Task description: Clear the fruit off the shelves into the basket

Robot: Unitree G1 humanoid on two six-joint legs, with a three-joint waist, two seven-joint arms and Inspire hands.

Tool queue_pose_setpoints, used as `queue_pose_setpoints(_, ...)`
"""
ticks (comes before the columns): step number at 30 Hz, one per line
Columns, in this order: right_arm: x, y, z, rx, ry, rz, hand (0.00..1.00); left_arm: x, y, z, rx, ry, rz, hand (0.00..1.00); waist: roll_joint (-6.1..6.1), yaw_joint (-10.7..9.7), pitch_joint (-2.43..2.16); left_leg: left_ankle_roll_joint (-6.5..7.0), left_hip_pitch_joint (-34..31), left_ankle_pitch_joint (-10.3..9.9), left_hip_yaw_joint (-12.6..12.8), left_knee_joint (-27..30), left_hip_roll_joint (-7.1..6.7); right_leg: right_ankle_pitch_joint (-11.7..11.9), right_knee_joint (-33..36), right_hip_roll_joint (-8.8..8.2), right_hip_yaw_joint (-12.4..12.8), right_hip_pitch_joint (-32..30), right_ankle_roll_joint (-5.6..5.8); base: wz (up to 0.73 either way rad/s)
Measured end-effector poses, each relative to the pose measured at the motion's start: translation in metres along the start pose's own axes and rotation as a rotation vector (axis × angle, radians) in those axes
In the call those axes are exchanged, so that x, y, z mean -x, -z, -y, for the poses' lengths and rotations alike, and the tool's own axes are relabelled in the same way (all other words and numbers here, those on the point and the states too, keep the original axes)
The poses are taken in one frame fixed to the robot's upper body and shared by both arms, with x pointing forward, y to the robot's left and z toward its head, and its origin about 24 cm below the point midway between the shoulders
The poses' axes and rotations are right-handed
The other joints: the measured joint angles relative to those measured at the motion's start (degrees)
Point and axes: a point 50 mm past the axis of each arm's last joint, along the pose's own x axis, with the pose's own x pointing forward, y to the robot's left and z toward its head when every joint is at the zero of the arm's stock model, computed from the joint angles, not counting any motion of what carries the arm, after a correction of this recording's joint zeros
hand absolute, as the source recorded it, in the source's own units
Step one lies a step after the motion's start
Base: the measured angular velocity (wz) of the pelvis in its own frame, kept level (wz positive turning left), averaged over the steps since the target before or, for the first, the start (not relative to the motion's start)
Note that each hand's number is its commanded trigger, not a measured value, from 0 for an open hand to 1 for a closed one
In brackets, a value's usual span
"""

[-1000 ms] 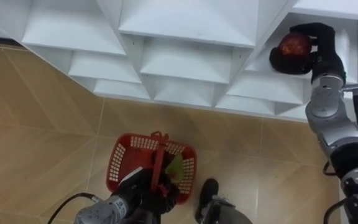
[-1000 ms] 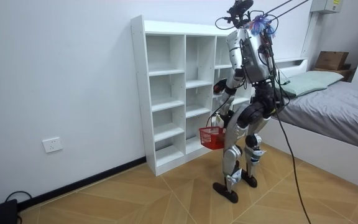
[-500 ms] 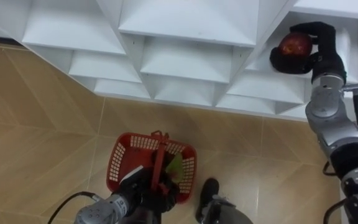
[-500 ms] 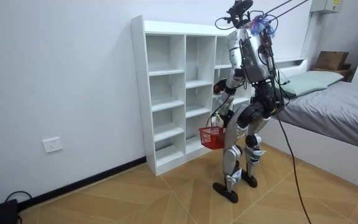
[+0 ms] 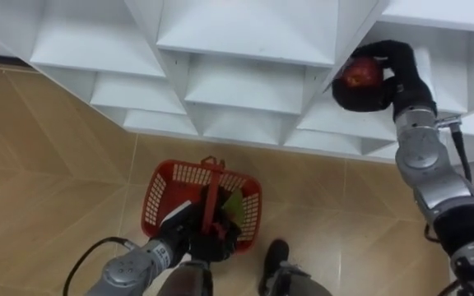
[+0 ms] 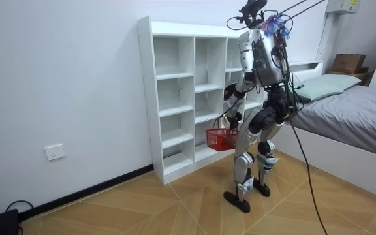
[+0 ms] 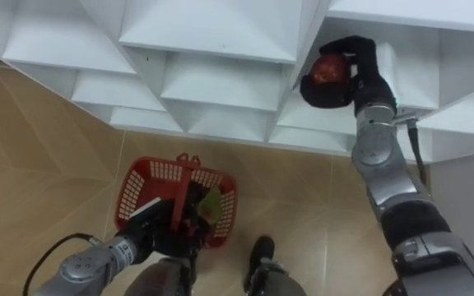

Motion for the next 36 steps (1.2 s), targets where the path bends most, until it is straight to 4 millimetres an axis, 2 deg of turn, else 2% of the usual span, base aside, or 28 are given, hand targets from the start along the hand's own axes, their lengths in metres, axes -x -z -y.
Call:
queue_pose_setpoints(4, 0.007, -0.003, -0.009, -0.021, -0.057, 0.022, 1.00, -0.001, -0.001, 0.003, 0.009, 0.005, 0.008, 1.00, 0.93, -0.25, -0.57, -0.04, 0.27, -0.03, 0.22, 0.02, 0.10, 0.09, 0.03, 0.11, 0.15, 0.10, -0.07, -0.04)
queue_pose_setpoints(6, 0.015, 0.000, -0.016, -0.027, -0.110, 0.026, 1.00, -0.002, 0.000, 0.006, 0.019, 0.009, 0.012, 1.00, 1.75, -0.53, -1.21, -0.04, 0.60, -0.02, 0.85, -0.05, 0.35, 0.27, 0.02, 0.25, 0.43, 0.23, -0.18, -0.09)
queue_pose_setpoints(7, 0.017, 0.000, -0.017, -0.035, -0.116, 0.028, 1.00, -0.002, 0.000, 0.006, 0.023, 0.009, 0.013, 1.00, 1.90, -0.53, -1.34, -0.04, 0.71, -0.02, 1.05, -0.06, 0.46, 0.35, 0.00, 0.34, 0.60, 0.23, -0.23, -0.18)
queue_pose_setpoints(10, 0.029, 0.001, -0.031, -0.071, -0.162, 0.028, 1.00, -0.001, 0.001, 0.006, 0.036, 0.001, 0.016, 1.00, 2.60, -1.33, -1.79, -0.10, 1.62, -0.01, 1.59, -0.03, 1.02, 0.62, -0.35, 0.78, 0.70, 1.17, -0.58, -0.08)
queue_pose_setpoints(11, 0.037, 0.003, -0.038, -0.080, -0.209, 0.026, 1.00, -0.001, 0.002, 0.007, 0.044, 0.003, 0.017, 1.00, 2.92, -1.50, -2.13, -0.20, 2.21, -0.01, 1.80, -0.16, 1.42, 0.98, -1.23, 1.20, 0.64, 2.04, -0.69, 0.00)
queue_pose_setpoints(13, 0.046, 0.003, -0.049, -0.094, -0.290, 0.034, 1.00, 0.000, 0.004, 0.008, 0.065, 0.007, 0.020, 1.00, 3.15, -1.72, -2.29, -0.39, 3.18, 0.02, 1.84, -0.57, 1.57, 1.11, -1.89, 1.46, 0.71, 2.91, -0.80, -0.06)
queue_pose_setpoints(18, 0.062, -0.006, -0.085, -0.120, -0.513, 0.062, 1.00, 0.001, 0.005, 0.013, 0.062, 0.028, 0.020, 1.00, 3.33, -1.57, -2.41, -0.83, 3.67, 0.49, 1.45, -0.92, 1.63, 1.47, -1.97, 1.60, 0.48, 3.30, -1.11, -0.01)
queue_pose_setpoints(23, 0.074, -0.010, -0.105, -0.154, -0.677, 0.073, 1.00, 0.003, 0.010, 0.016, 0.069, 0.047, 0.011, 1.00, 3.37, -1.54, -2.43, -0.83, 3.28, 0.48, 1.16, -0.20, 1.77, 1.71, -2.00, 1.71, 0.31, 3.30, -1.16, 0.00)
queue_pose_setpoints(29, 0.091, -0.001, -0.116, -0.168, -0.805, 0.042, 1.00, 0.003, 0.009, 0.018, 0.068, 0.059, 0.014, 1.00, 3.83, -1.35, -2.42, -0.75, 3.13, 0.43, 1.20, -0.03, 1.64, 1.91, -2.00, 1.56, 0.37, 3.25, -1.02, 0.00)
queue_pose_setpoints(36, 0.098, 0.006, -0.118, -0.176, -0.829, 0.015, 1.00, 0.002, 0.005, 0.021, 0.068, 0.069, 0.033, 1.00, 4.32, -1.39, -2.59, -0.74, 3.44, 0.43, 1.68, -0.37, 1.79, 1.98, -2.12, 1.78, 0.80, 3.19, -1.08, -0.03)
